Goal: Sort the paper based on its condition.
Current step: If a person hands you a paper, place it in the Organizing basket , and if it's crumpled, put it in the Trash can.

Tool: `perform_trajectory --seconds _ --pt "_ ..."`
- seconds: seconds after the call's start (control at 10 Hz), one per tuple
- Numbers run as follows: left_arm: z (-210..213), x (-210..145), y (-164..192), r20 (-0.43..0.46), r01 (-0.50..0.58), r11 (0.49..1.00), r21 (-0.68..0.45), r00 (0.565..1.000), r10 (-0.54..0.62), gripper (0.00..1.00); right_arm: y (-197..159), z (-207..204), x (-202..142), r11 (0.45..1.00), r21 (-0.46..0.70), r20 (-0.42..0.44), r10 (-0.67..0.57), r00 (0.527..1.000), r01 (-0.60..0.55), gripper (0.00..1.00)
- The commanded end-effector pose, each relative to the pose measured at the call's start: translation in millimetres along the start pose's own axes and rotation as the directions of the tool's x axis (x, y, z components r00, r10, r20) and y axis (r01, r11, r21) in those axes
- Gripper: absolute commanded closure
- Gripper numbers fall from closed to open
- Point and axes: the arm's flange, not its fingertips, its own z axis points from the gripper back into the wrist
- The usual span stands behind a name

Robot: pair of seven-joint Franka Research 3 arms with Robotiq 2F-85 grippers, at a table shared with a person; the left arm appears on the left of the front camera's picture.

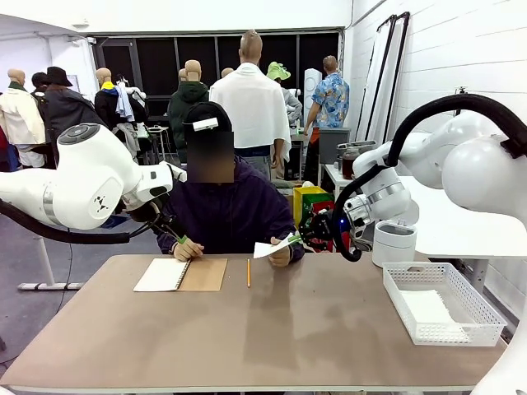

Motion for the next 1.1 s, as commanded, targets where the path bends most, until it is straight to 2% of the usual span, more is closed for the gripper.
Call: perform_trajectory --seconds 0.0,0.2,0.3,0.5,0.8,1.0 --pt "-0.9 -0.4 1.1 0.007 0.004 1.000 0.006 1.000 -0.004 0.00 9.9 2.6 2.8 1.000 -0.001 -0.019 0.030 0.999 -0.030 1.00" --pt "-0.9 -0.4 1.1 0.007 0.004 1.000 0.006 1.000 -0.004 0.00 22.1 24.9 -10.4 0.986 -0.074 0.039 0.154 0.987 -0.151 1.00" --pt "-0.9 -0.4 1.1 0.007 0.004 1.000 0.006 1.000 -0.004 0.00 28.2 45.5 -25.2 0.962 -0.151 0.064 0.238 0.969 -0.226 1.00" --pt "-0.9 -0.4 1.1 0.007 0.004 1.000 0.006 1.000 -0.004 0.00 31.0 79.2 -52.4 0.907 -0.292 0.070 0.337 0.939 -0.303 1.00" --pt "-0.9 -0.4 1.1 0.007 0.004 1.000 0.006 1.000 -0.004 0.00 19.3 117.0 -87.7 0.830 -0.493 0.064 0.335 0.940 -0.262 1.00" --pt "-0.9 -0.4 1.1 0.007 0.004 1.000 0.006 1.000 -0.004 0.00 14.4 128.9 -95.8 0.798 -0.576 0.123 0.299 0.946 -0.177 1.00"
